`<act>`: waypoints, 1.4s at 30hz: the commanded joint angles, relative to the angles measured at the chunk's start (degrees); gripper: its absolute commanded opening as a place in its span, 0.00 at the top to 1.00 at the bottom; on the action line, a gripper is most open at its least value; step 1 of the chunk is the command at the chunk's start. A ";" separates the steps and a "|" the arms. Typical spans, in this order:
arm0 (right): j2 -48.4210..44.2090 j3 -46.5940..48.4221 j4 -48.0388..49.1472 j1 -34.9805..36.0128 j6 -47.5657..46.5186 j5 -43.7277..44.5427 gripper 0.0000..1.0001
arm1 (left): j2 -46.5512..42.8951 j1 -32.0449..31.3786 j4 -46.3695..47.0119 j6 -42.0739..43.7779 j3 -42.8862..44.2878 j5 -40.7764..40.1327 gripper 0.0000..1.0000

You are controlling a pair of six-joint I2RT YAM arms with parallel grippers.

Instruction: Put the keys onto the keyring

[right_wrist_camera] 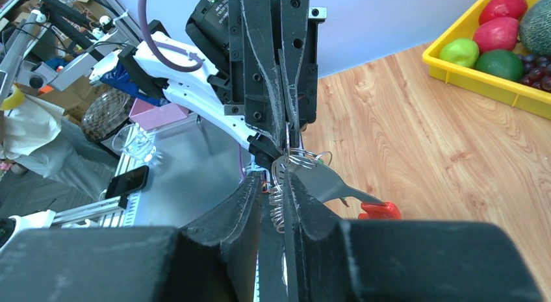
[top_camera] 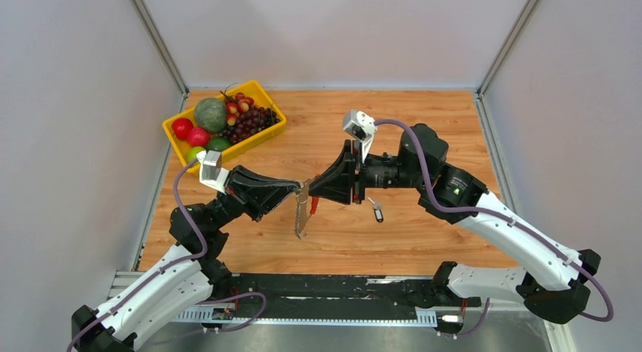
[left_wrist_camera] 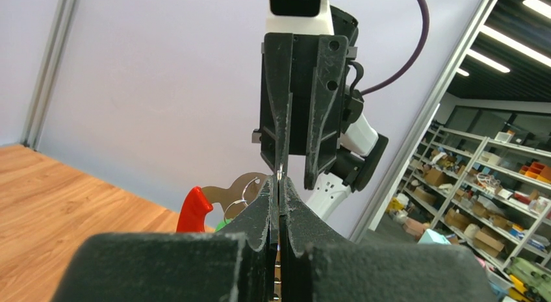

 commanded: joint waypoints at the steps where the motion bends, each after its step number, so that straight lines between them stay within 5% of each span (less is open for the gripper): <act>1: 1.37 1.30 3.98 0.70 1.92 -0.74 0.79 | -0.53 -0.17 4.44 -1.46 0.11 -1.87 1.00; 35: 3.46 4.42 6.20 1.93 0.04 1.93 0.82 | 1.16 -0.19 6.27 -3.22 -0.31 0.70 1.00; 42: 2.93 4.27 6.18 2.15 -1.09 3.27 0.75 | 0.40 -0.16 6.60 -3.62 -0.42 0.73 1.00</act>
